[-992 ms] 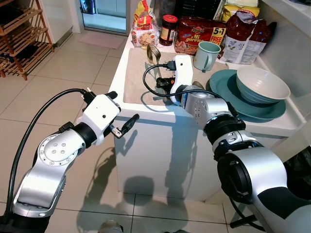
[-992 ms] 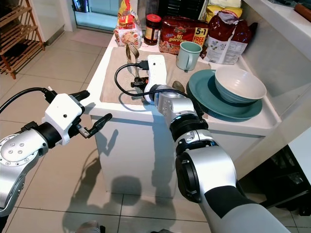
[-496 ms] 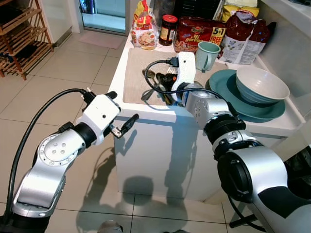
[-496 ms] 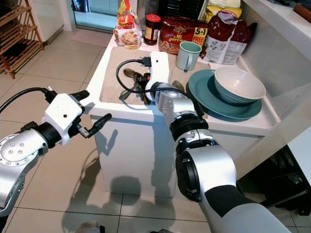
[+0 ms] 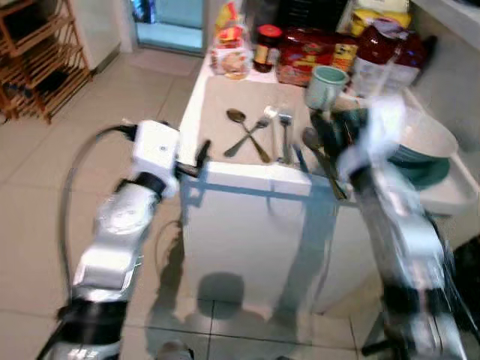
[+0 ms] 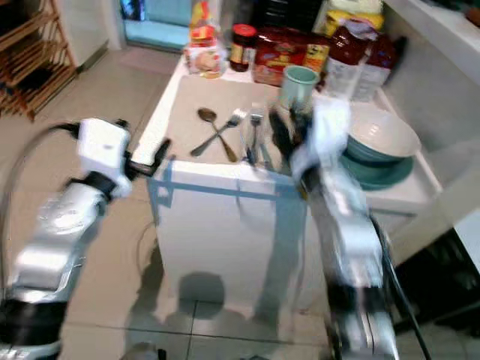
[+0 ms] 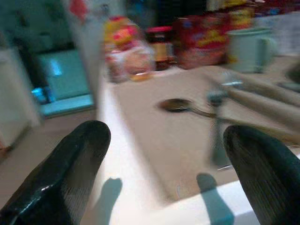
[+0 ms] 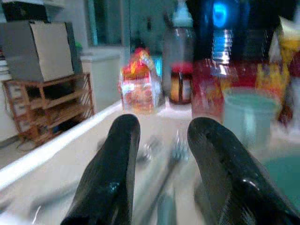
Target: Setting the table
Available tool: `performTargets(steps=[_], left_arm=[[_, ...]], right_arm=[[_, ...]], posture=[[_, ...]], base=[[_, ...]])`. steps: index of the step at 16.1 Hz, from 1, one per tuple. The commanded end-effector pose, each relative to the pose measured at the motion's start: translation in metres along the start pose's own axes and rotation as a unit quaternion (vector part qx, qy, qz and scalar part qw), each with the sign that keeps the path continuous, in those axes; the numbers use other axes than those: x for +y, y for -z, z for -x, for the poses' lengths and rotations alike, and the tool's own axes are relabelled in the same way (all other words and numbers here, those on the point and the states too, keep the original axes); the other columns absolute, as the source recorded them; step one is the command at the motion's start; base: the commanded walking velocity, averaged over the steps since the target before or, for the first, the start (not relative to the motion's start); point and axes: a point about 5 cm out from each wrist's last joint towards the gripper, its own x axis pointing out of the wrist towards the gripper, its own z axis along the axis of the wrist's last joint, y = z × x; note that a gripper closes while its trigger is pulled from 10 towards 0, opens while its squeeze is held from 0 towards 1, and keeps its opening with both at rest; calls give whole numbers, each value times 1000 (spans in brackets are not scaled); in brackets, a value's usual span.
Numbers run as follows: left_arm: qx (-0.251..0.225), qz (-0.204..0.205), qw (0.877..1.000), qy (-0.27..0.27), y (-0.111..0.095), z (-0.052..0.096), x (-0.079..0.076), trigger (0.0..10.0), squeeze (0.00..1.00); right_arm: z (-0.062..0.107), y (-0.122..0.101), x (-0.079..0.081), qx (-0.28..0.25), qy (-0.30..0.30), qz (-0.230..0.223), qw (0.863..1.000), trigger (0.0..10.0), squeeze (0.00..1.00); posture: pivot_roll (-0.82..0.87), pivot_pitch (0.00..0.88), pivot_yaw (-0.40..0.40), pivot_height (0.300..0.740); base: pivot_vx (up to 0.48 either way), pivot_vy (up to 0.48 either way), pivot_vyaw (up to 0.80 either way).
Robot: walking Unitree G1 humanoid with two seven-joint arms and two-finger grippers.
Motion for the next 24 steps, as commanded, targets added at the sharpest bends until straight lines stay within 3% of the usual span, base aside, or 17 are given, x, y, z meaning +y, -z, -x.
performTargets(steps=[1,2,3,6,7,10,13,16,17,18,19,21,22,23,24], left_arm=[[-11,7,1000,15,-7,-13,-12,10000,0],[-19,31,999,34,-12,-24,-17,10000,0],[-27,28,998,43,-17,-32,-22,10000,1000],[-32,1,997,63,-26,-50,-31,10000,1000],[-11,1,998,58,-24,-55,-33,10000,0],[-3,-11,999,30,-19,-59,-30,10000,0],[-15,-30,999,43,-12,-54,-33,10000,0],[-15,-5,997,82,-6,-55,-44,10000,0],[-13,2,994,109,-6,-63,-46,10000,106],[-8,-10,993,115,-8,-75,-40,10000,467],[4,-9,993,118,-7,-80,-36,10000,400],[44,-4,990,133,-2,-91,-24,10000,416],[54,4,990,128,-3,-95,-20,10000,329],[57,12,991,119,-6,-99,-16,10000,0],[60,21,991,118,-9,-103,-15,10000,0]], right_arm=[[11,-14,11,-7,-38,10,999,10000,0],[23,-12,15,12,-46,10,999,10000,0],[33,-14,17,16,-49,12,999,10000,0],[59,-4,23,60,-41,18,997,10000,0],[69,12,18,106,-7,22,994,10000,0],[80,27,4,130,69,21,989,10000,0],[91,22,4,114,85,16,990,10000,0],[92,17,11,103,80,6,991,10000,0],[92,17,11,108,75,10,991,10000,0],[95,16,10,116,65,13,991,10000,0],[95,15,10,118,61,14,991,10000,0],[98,6,12,99,43,-25,994,10000,0],[101,3,12,97,38,-35,994,10000,0],[105,2,11,105,28,-28,994,10000,0],[111,1,12,119,14,-19,993,10000,0]], posture=[[-12,0,-48,740],[-41,0,-31,740],[-58,0,-13,740],[-64,0,19,740],[-64,0,20,740],[-73,0,29,740],[-84,1,19,740],[-101,12,35,740],[-106,21,46,740],[-114,29,62,740],[-122,35,73,740],[-143,51,110,740],[-154,54,119,740],[-178,64,131,740],[-195,74,140,740]], base=[[0,0,0],[0,0,0],[0,0,0],[0,0,0],[0,0,0],[0,0,0],[0,0,0],[0,0,0],[0,0,0],[0,0,0],[0,0,0],[0,0,0],[0,0,0],[0,0,0],[0,0,0]])
